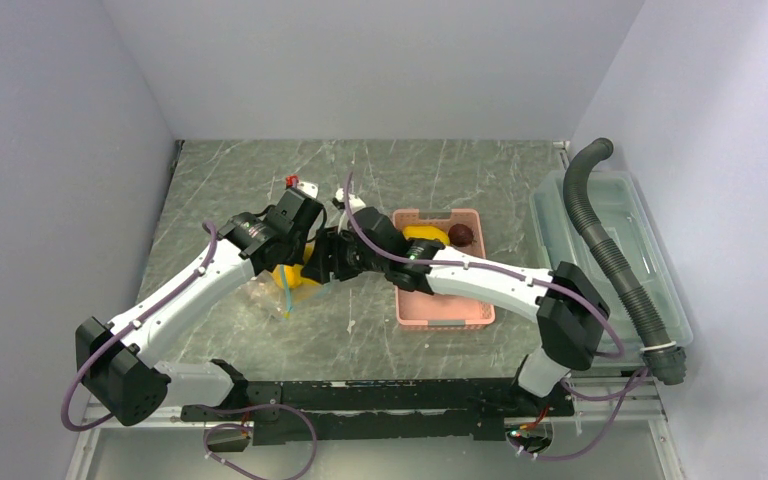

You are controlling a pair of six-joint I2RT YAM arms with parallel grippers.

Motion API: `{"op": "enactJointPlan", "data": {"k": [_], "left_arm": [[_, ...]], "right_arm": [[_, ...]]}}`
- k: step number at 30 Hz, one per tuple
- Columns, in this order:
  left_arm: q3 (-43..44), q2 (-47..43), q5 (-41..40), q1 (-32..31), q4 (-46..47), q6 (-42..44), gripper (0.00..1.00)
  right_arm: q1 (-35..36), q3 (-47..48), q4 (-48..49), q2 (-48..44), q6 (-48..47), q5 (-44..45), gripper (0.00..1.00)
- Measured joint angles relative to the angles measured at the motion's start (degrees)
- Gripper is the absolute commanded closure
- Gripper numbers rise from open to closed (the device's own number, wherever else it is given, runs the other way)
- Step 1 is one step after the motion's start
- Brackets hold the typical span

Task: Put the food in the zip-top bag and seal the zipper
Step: Place the fake fruit in the zipper food storage bag.

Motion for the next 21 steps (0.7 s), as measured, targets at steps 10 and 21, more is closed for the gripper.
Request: {"op": "enactJointPlan", "data": {"k": [10,21], "left_arm": [[0.0,0.0,-0.1,0.0,0.0,0.0,1.0],[0.0,-0.5,-0.4,0.2,-0.9,0.3,1.0]], "right_arm": [[1.8,1.7,0.4,6.5,1.7,-0.9,0.5],[3.2,2.1,0.0,8.7,2.4,-1.4,0.2]]}}
